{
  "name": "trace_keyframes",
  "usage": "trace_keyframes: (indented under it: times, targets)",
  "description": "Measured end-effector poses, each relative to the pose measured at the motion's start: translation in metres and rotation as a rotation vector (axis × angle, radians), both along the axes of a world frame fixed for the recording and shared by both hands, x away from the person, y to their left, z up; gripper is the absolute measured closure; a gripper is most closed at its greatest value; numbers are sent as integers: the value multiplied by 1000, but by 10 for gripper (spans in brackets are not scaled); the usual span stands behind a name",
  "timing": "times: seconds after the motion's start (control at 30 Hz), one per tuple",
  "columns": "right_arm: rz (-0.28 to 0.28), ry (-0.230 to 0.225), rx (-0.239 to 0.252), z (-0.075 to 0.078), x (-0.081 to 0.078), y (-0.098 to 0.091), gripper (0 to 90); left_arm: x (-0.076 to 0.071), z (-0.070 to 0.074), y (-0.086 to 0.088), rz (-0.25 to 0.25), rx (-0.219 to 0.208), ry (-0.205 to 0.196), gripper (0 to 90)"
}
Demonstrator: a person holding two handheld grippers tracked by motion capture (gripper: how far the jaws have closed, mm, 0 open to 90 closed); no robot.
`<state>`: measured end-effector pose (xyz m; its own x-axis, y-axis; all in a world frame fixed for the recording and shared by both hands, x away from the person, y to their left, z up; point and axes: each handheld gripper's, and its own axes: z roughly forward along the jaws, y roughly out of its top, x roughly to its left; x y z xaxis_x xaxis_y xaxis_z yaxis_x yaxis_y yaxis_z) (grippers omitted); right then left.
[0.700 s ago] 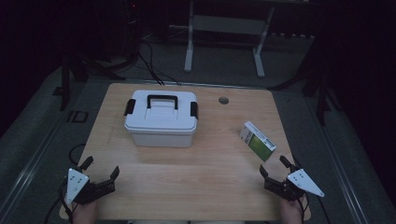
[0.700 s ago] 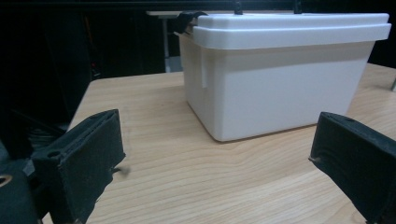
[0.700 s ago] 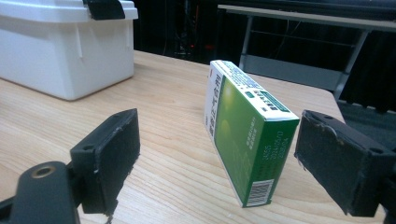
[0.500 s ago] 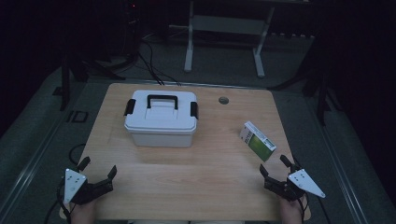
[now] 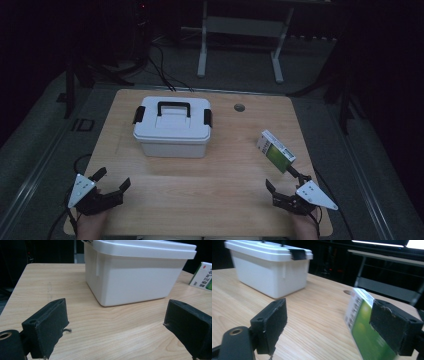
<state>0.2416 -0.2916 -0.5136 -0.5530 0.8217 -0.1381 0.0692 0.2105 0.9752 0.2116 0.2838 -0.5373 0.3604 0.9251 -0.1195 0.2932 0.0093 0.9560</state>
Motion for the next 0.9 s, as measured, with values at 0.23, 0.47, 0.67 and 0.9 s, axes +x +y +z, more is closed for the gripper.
trace_keyframes:
  times: [0.23,0.47,0.67,0.9]
  targets:
    - [60,2,16,4,12,20,174,10,0,-3,-18,17,8,59]
    - [65,-23,5,7,30,38,294,25,-1,-3,-30,48,11,59]
    - [-18,-41,-14,8,43,53,452,41,-3,2,-16,80,23,166]
    - [-47,88,-23,-4,64,66,599,65,-7,6,8,78,72,323]
